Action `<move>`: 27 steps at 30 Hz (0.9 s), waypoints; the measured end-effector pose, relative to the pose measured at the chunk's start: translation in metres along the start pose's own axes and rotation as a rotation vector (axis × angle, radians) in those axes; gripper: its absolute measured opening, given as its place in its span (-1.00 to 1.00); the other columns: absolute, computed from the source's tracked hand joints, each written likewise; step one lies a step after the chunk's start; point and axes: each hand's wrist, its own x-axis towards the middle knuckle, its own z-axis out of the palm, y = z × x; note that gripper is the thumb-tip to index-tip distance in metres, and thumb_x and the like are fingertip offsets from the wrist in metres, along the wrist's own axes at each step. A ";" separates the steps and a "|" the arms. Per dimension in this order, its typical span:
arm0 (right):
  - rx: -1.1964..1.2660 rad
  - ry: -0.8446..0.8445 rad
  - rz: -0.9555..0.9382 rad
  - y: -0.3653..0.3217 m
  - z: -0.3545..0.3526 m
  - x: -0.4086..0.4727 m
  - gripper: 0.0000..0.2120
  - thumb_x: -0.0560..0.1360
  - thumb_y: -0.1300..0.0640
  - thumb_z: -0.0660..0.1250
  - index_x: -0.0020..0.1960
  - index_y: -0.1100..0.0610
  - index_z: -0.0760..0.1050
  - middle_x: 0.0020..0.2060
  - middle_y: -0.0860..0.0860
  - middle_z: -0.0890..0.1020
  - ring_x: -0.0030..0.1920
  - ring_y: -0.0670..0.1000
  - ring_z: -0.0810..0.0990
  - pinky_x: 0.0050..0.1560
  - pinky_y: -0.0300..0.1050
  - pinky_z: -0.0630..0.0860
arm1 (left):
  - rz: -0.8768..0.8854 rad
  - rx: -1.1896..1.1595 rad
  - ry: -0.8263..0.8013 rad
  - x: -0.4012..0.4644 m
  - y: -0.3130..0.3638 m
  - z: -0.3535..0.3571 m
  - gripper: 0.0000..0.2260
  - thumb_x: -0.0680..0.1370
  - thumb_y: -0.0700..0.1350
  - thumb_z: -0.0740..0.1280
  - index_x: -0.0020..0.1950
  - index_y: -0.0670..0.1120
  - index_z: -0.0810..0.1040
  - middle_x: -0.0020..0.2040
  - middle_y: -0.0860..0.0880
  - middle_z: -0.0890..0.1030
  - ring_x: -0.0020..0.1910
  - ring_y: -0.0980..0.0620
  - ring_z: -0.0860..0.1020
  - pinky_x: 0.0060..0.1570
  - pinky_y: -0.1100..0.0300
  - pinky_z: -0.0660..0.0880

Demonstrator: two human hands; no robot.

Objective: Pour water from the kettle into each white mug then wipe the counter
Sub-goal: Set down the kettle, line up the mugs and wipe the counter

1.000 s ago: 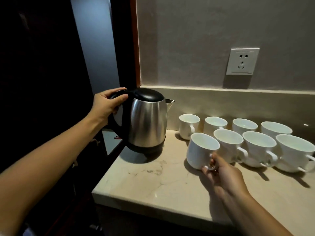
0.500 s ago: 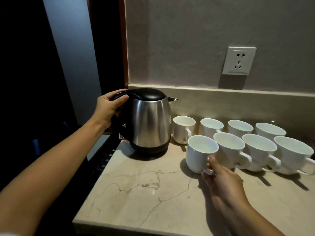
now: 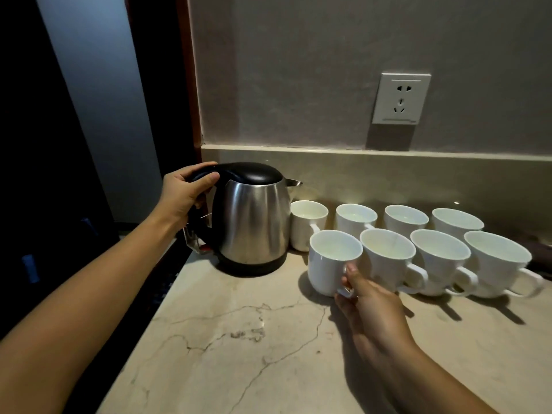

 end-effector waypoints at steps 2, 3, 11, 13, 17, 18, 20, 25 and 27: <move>-0.012 -0.009 0.004 0.000 0.000 0.001 -0.87 0.47 0.09 0.38 -0.20 0.12 0.56 -0.17 0.05 0.63 -0.04 0.07 0.60 0.11 0.04 0.54 | 0.007 0.008 -0.001 0.002 -0.003 -0.001 -0.81 0.48 -0.19 0.46 -0.01 0.09 0.72 -0.34 0.03 0.67 -0.51 0.16 0.47 -0.54 0.33 0.38; -0.016 -0.013 0.007 0.001 0.001 0.002 -0.88 0.47 0.09 0.38 -0.20 0.13 0.56 -0.16 0.06 0.63 -0.04 0.08 0.60 0.11 0.04 0.53 | 0.012 0.013 -0.003 0.002 -0.004 -0.002 -0.80 0.48 -0.20 0.46 0.00 0.09 0.71 -0.33 0.04 0.67 -0.50 0.16 0.49 -0.53 0.33 0.39; -0.030 -0.014 0.007 0.001 0.002 0.002 -0.85 0.47 0.07 0.37 -0.19 0.14 0.58 -0.22 0.03 0.65 -0.14 0.02 0.60 -0.12 -0.08 0.53 | 0.020 0.024 -0.014 -0.001 -0.009 -0.005 -0.77 0.39 -0.10 0.51 0.00 0.14 0.72 -0.01 0.04 0.72 0.01 0.01 0.68 -0.10 0.21 0.61; -0.014 -0.003 0.008 0.003 0.003 0.001 -0.86 0.47 0.08 0.37 -0.19 0.15 0.57 -0.21 0.01 0.64 -0.12 0.01 0.60 -0.08 -0.09 0.53 | 0.023 0.042 -0.018 -0.001 -0.008 -0.005 -0.77 0.44 -0.16 0.49 -0.01 0.15 0.72 -0.02 0.05 0.73 0.01 0.02 0.68 -0.08 0.21 0.60; 0.014 -0.008 0.017 0.003 0.005 -0.004 -0.86 0.47 0.10 0.37 -0.20 0.15 0.57 -0.23 0.03 0.63 -0.13 0.01 0.59 -0.02 -0.06 0.51 | 0.026 0.106 -0.016 -0.002 -0.008 -0.006 -0.75 0.49 -0.18 0.45 0.00 0.18 0.71 0.00 0.08 0.72 0.05 0.04 0.67 0.00 0.14 0.60; 0.007 -0.011 0.020 0.003 0.005 -0.004 -0.86 0.47 0.09 0.37 -0.18 0.16 0.57 -0.22 0.03 0.63 -0.13 0.01 0.58 -0.02 -0.05 0.50 | 0.027 0.119 -0.014 -0.002 -0.008 -0.007 -0.76 0.49 -0.17 0.45 0.01 0.18 0.70 0.01 0.09 0.71 0.07 0.04 0.66 0.04 0.12 0.60; -0.026 -0.028 0.028 0.002 0.003 -0.004 -0.84 0.48 0.05 0.36 -0.08 0.16 0.56 -0.13 0.02 0.62 -0.06 0.02 0.57 0.08 0.00 0.51 | 0.023 0.139 -0.013 -0.002 -0.007 -0.008 -0.77 0.49 -0.15 0.45 0.03 0.19 0.69 0.02 0.10 0.71 0.09 0.05 0.66 0.09 0.07 0.58; -0.122 -0.049 0.018 0.000 -0.002 -0.003 -0.82 0.48 0.00 0.36 -0.17 0.12 0.52 -0.19 0.03 0.60 -0.13 0.01 0.55 0.07 0.05 0.52 | 0.000 0.218 0.004 -0.007 -0.006 -0.005 -0.78 0.52 -0.08 0.43 0.04 0.25 0.67 0.04 0.13 0.70 0.08 0.10 0.65 0.15 0.00 0.57; -0.134 -0.053 0.021 -0.001 -0.003 -0.003 -0.80 0.48 -0.01 0.36 -0.12 0.14 0.53 -0.15 0.07 0.62 -0.12 0.05 0.57 -0.04 -0.03 0.53 | 0.018 0.262 0.028 -0.009 -0.006 -0.003 -0.80 0.53 -0.04 0.42 0.05 0.28 0.65 0.04 0.15 0.68 0.09 0.12 0.63 0.20 -0.06 0.54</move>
